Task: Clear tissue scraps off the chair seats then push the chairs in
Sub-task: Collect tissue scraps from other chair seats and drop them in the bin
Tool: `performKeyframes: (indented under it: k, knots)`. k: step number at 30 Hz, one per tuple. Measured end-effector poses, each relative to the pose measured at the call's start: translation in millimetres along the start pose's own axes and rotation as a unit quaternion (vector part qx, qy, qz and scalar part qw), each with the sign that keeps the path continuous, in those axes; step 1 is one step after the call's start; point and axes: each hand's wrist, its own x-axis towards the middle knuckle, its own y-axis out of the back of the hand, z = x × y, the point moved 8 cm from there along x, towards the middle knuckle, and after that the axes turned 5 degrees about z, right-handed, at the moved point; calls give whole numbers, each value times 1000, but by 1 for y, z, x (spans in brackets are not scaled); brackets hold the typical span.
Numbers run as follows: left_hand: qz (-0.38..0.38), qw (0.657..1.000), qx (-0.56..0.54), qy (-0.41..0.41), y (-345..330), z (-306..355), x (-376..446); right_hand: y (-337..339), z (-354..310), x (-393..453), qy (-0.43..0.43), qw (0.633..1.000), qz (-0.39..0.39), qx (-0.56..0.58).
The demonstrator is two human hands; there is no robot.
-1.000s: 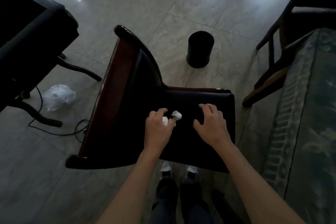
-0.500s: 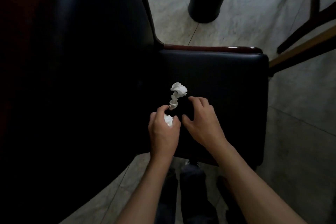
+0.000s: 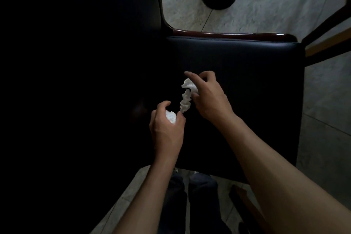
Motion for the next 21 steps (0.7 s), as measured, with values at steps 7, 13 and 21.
performKeyframes:
  k: [7, 13, 21]
  knots:
    - [-19, 999, -35, 9, -10, 4, 11, -10, 7, 11, 5, 1000, 3, 26]
    - [-26, 993, -104, 38, -15, 3, 18, -7, 31, 5, -42, 996, 30, 69]
    - [-80, 898, -386, 195, -28, 3, 12, 25, 25, -27, -109, 947, 76, 291]
